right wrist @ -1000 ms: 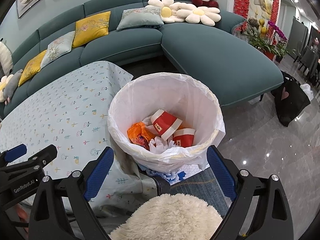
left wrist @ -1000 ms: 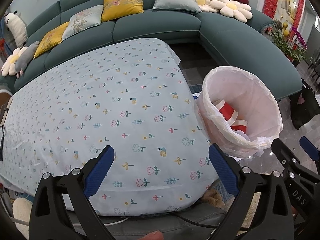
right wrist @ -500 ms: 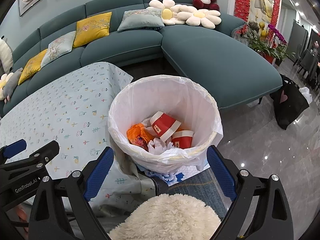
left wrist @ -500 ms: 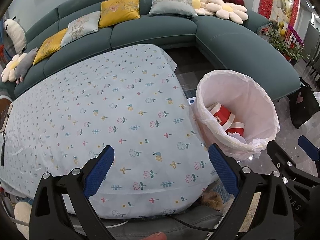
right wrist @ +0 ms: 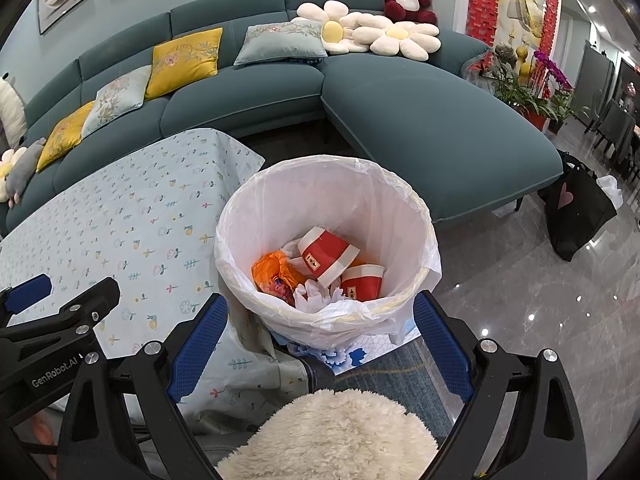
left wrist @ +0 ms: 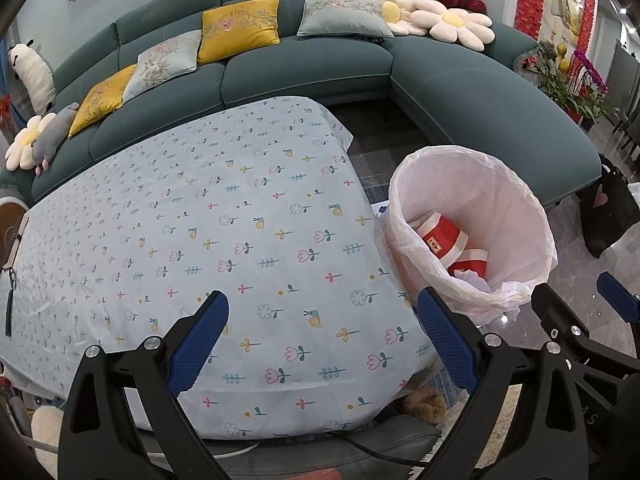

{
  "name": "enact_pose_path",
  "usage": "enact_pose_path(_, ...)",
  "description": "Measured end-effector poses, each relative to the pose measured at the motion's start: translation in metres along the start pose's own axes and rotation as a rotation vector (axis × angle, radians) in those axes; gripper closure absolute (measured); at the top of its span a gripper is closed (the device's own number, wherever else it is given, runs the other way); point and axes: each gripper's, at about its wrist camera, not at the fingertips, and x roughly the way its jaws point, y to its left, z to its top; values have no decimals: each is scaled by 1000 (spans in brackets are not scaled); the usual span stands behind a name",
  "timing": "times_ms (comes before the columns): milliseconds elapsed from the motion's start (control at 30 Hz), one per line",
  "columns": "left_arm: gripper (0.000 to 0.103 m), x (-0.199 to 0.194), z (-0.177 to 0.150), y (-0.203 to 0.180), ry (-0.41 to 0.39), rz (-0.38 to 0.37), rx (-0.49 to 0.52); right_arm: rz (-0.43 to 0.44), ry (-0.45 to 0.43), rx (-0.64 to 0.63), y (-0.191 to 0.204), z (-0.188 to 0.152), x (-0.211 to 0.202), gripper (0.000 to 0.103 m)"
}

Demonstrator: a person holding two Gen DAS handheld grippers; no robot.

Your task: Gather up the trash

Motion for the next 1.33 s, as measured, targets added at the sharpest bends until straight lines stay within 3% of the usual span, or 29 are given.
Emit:
enact_pose_path(567, 12, 2, 0, -1, 12, 33, 3, -10, 0, 5, -5, 1, 0, 13)
enact_pose_path(1333, 12, 1, 2, -4, 5, 5, 26, -10, 2, 7, -6, 1, 0, 13)
